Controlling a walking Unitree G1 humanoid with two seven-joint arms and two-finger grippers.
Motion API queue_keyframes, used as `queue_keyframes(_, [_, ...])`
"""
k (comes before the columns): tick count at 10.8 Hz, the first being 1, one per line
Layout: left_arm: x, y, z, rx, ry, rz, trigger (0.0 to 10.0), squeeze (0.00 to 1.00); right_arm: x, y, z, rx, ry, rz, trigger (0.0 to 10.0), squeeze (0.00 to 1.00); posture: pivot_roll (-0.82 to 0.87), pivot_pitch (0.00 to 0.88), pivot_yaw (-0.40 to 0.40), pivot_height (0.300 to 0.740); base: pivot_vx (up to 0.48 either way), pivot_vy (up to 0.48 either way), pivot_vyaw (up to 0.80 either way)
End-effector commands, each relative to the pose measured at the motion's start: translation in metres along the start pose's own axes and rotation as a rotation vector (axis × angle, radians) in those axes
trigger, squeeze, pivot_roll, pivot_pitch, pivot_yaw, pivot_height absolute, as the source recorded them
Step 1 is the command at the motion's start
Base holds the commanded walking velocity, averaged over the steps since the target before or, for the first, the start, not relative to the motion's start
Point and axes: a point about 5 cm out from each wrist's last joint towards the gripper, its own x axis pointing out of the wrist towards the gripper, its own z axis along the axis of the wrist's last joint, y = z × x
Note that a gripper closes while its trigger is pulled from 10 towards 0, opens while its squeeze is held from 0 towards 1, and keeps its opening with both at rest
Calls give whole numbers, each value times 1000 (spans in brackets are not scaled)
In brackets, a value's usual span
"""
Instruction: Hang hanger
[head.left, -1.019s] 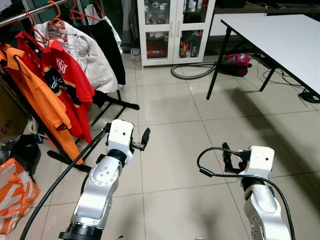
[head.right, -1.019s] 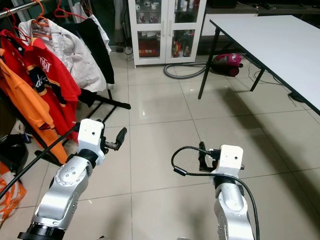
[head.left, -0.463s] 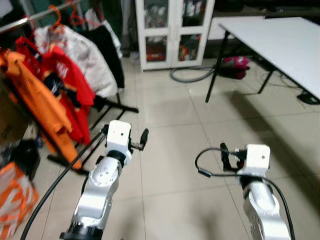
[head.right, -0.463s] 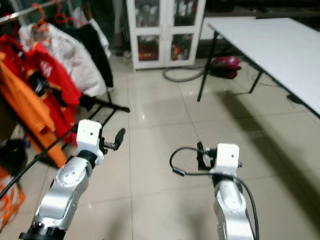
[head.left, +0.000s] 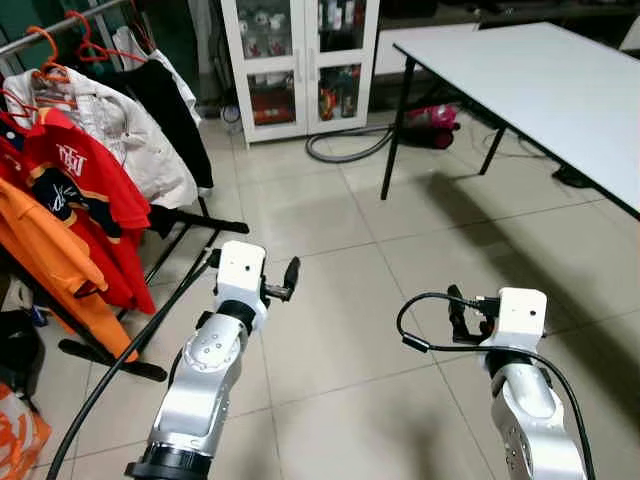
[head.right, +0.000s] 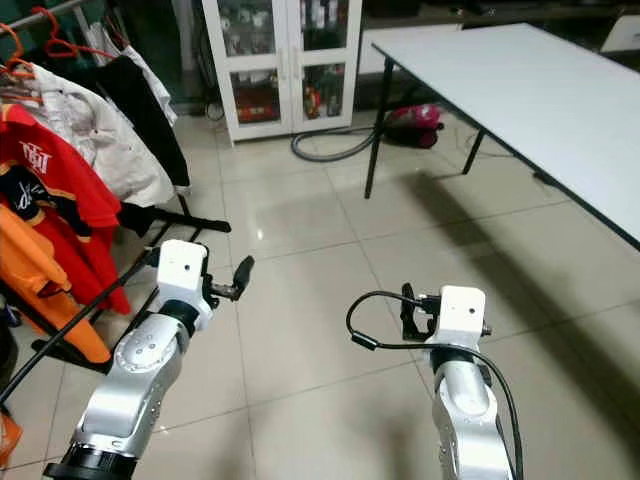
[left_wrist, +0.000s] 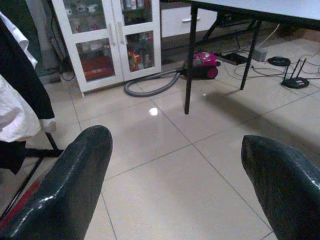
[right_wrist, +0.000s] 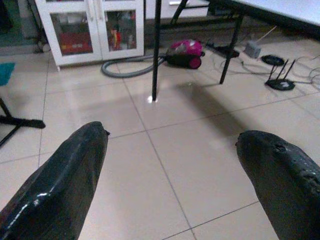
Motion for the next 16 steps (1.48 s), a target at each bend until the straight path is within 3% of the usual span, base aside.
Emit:
queue_keyframes(1, [1,4,2,12,-12,18,10000,0,2,4,2,10,-4,6,10000,0,-34,0,36,740,469,0,0])
queue_keyframes(16, [4,8,9,40,-57,12,10000,0,10,5,7,26,-32,13,10000,0,-20,0,27,740,471,0,0])
